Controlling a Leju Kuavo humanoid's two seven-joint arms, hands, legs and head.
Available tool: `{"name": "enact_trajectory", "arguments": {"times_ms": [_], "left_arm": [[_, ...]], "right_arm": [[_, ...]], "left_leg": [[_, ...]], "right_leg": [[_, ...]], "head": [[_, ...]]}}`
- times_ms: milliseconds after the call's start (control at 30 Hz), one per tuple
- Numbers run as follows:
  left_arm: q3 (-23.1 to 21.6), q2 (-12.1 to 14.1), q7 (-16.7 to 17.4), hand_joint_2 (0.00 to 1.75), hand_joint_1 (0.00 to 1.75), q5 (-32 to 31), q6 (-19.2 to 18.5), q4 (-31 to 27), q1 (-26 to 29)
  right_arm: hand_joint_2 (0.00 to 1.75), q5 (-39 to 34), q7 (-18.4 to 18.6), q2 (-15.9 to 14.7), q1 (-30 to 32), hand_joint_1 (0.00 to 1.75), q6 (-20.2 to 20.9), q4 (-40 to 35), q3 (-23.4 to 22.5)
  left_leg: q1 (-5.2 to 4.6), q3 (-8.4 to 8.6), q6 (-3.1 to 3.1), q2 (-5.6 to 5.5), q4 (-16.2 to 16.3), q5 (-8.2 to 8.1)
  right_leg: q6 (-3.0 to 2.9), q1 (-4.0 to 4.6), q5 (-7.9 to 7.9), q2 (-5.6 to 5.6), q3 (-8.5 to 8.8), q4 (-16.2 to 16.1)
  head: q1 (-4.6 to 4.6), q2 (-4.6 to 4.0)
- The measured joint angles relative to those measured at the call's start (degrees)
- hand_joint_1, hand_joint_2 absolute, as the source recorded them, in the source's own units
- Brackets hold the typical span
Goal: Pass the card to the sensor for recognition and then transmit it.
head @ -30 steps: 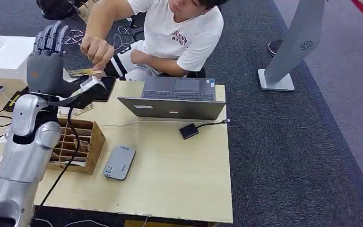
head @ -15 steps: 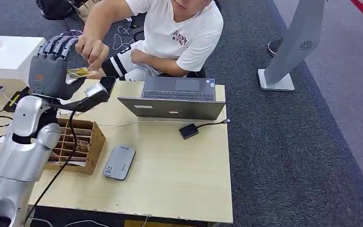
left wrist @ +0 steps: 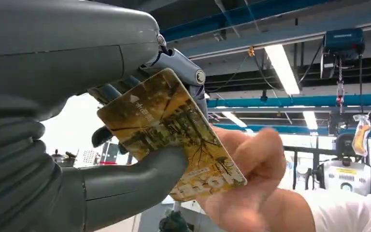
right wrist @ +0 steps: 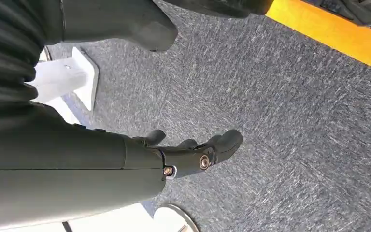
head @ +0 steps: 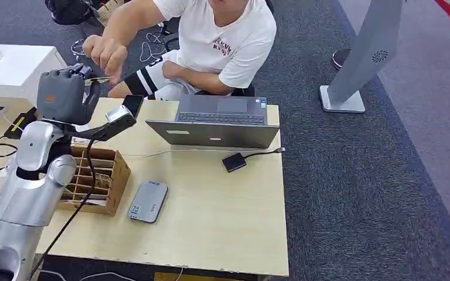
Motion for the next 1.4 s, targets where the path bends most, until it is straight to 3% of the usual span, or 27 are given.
{"name": "enact_trajectory", "arguments": {"times_ms": [200, 367, 700, 933, 1167, 1400], "left_arm": [[0.02, -0.02, -0.78, 1.75, 1.75, 1.48, -0.02, 0.11, 1.5], [0.07, -0.31, -2.19, 1.75, 1.75, 2.86, 0.13, -0.96, 5.84], [0.46, -1.6, -5.29, 1.75, 1.75, 7.7, 0.33, -12.13, 22.44], [0.5, -2.23, -4.29, 1.75, 1.75, 6.43, -2.03, -15.69, 34.77], [0.31, -2.6, -0.54, 1.75, 1.75, 1.51, -7.5, -14.34, 36.79], [-0.13, -2.95, 0.66, 1.75, 1.75, 0.33, -8.07, -10.58, 36.39]], "right_arm": [[1.75, 0.0, 0.24, 0.07, 0.0, 0.0, -0.17, 0.0, 0.04], [1.75, -0.02, 0.37, 0.22, 0.02, 0.0, -0.77, 0.02, 0.05], [1.75, -1.42, 1.44, 0.94, 0.28, 0.0, -2.19, 0.22, 0.0], [1.75, -2.31, 2.05, 1.14, 0.49, 0.0, -2.08, 0.39, -0.13], [1.75, -2.16, 2.51, 1.25, 0.48, 0.0, -2.05, 0.52, -0.13], [1.75, -2.14, 2.8, 1.33, 0.46, 0.0, -1.86, 0.57, -0.13]], "left_leg": [[0.0, 0.0, 0.0, 0.0, 0.0, 0.0], [0.0, -0.01, 0.0, 0.01, 0.0, -0.01], [-0.01, -0.04, 0.01, 0.12, -0.01, -0.06], [0.0, -0.06, 0.02, 0.07, -0.01, -0.06], [0.0, -0.04, 0.01, 0.06, -0.01, -0.05], [0.0, -0.04, 0.01, 0.06, -0.01, -0.05]], "right_leg": [[0.0, 0.0, 0.0, 0.0, 0.0, 0.01], [0.0, 0.0, -0.01, 0.01, 0.0, 0.0], [0.01, -0.01, -0.03, 0.11, -0.02, -0.02], [0.04, -0.01, -0.07, 0.07, -0.06, -0.04], [0.03, 0.0, -0.05, 0.05, -0.03, -0.03], [0.0, 0.0, -0.03, 0.06, -0.03, -0.03]], "head": [[-0.02, 0.0], [0.0, 0.0], [-0.02, 0.0], [-0.02, 0.0], [-0.02, 0.0], [0.0, 0.0]]}}
